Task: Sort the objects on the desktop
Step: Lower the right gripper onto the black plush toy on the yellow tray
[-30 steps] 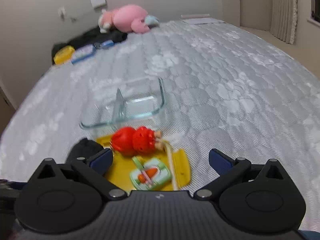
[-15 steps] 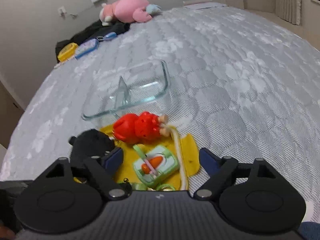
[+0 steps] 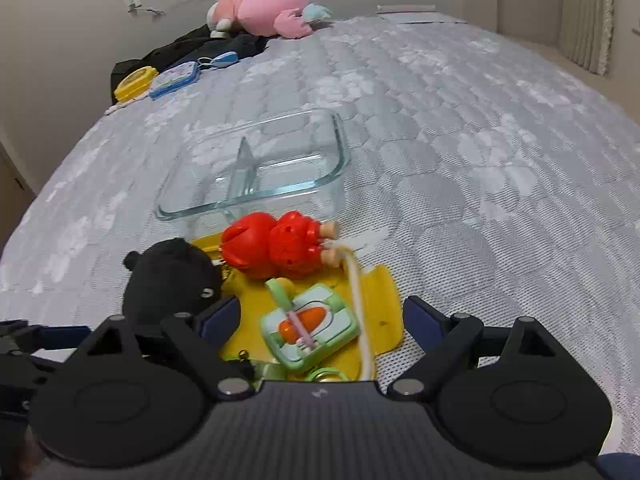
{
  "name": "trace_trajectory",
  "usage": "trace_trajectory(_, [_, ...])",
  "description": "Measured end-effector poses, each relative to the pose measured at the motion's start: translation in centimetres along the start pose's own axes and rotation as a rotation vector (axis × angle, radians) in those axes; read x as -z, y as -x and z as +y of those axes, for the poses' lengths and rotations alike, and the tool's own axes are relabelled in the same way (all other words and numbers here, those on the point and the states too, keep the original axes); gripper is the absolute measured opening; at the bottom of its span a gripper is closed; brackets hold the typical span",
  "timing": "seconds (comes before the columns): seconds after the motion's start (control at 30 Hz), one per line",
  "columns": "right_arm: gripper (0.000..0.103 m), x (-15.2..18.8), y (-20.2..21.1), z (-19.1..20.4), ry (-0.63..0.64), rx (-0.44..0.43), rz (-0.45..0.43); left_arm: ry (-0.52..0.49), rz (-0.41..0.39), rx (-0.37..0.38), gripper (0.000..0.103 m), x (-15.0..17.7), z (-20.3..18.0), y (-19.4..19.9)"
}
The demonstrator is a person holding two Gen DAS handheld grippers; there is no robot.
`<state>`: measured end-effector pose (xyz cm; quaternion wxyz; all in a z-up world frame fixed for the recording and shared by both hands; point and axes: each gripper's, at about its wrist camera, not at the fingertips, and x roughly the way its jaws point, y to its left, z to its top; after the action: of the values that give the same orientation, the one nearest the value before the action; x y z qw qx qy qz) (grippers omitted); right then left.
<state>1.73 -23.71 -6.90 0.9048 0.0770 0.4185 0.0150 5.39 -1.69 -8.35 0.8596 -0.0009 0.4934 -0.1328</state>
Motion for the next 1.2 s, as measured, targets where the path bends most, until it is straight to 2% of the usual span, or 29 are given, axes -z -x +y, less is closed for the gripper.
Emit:
trace_trajectory(0.3, [0.097,-0.3,0.3,-0.6,-0.041,-0.003,-0.033,-0.011,-0.005,-0.002,0.103,0.0,-0.1,-0.1])
trace_trajectory(0.5, [0.098,-0.4,0.1,-0.5,-0.037,0.012,-0.034,-0.011,-0.001,0.0,0.103,0.2,-0.2,-0.2])
trace_trajectory(0.63, [0.099,-0.5,-0.1,-0.5,-0.036,0.029,-0.033,0.055,0.02,0.03,0.103,-0.1,0.7,0.4])
trace_trajectory(0.77, [0.099,-0.7,-0.7,-1.5,-0.09,0.043,-0.009,0.159,-0.015,0.083,0.103,-1.5,2.0,2.0])
trace_trajectory(0.93, [0.098,-0.8,-0.7,-2.5,-0.144,-0.007,0.031,0.14,0.03,0.052,0.103,-3.5,0.9,0.3])
trace_trajectory(1.03, [0.098,-0.7,-0.7,-2.1,-0.106,0.013,0.048,0.151,0.085,0.061,0.103,-4.1,0.0,-1.6])
trace_trajectory(1.1, [0.095,-0.6,-0.7,-1.8,-0.088,0.02,0.055,0.188,0.087,0.073,0.103,-4.1,-0.1,-2.0])
trace_trajectory(1.2, [0.094,-0.6,-0.4,-1.9,-0.085,0.006,0.052,0.205,0.072,0.044,0.103,-4.1,-0.4,-1.9])
